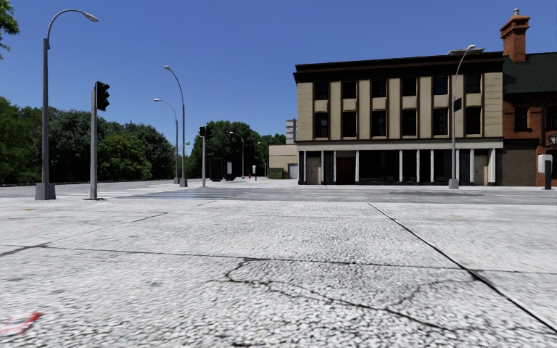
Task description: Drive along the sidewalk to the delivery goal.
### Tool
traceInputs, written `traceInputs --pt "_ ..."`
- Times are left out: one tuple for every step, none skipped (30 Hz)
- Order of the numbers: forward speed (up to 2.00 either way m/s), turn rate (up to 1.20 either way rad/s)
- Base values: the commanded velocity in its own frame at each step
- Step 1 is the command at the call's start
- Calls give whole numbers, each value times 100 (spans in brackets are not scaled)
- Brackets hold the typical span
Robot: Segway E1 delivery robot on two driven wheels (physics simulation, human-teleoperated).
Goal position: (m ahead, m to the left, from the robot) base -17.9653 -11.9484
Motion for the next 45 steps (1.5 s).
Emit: traceInputs --pt "0 0" --pt "0 0" --pt "0 0" --pt "0 0" --pt "0 0" --pt "0 0" --pt "0 0" --pt "0 0" --pt "0 0" --pt "0 0" --pt "0 0" --pt "0 0" --pt "0 0" --pt "0 0" --pt "0 0" --pt "0 0" --pt "0 0" --pt "0 0" --pt "0 0" --pt "0 0" --pt "0 0" --pt "0 0" --pt "0 0" --pt "0 0" --pt "0 0" --pt "0 0" --pt "0 0" --pt "0 0" --pt "0 0" --pt "0 0" --pt "0 -44" --pt "0 -56" --pt "0 -56" --pt "73 -59" --pt "106 -59" --pt "127 -63" --pt "127 -63" --pt "147 -69" --pt "158 -74" --pt "158 -74" --pt "161 -76" --pt "162 -78" --pt "162 -79" --pt "162 -79" --pt "162 -80"
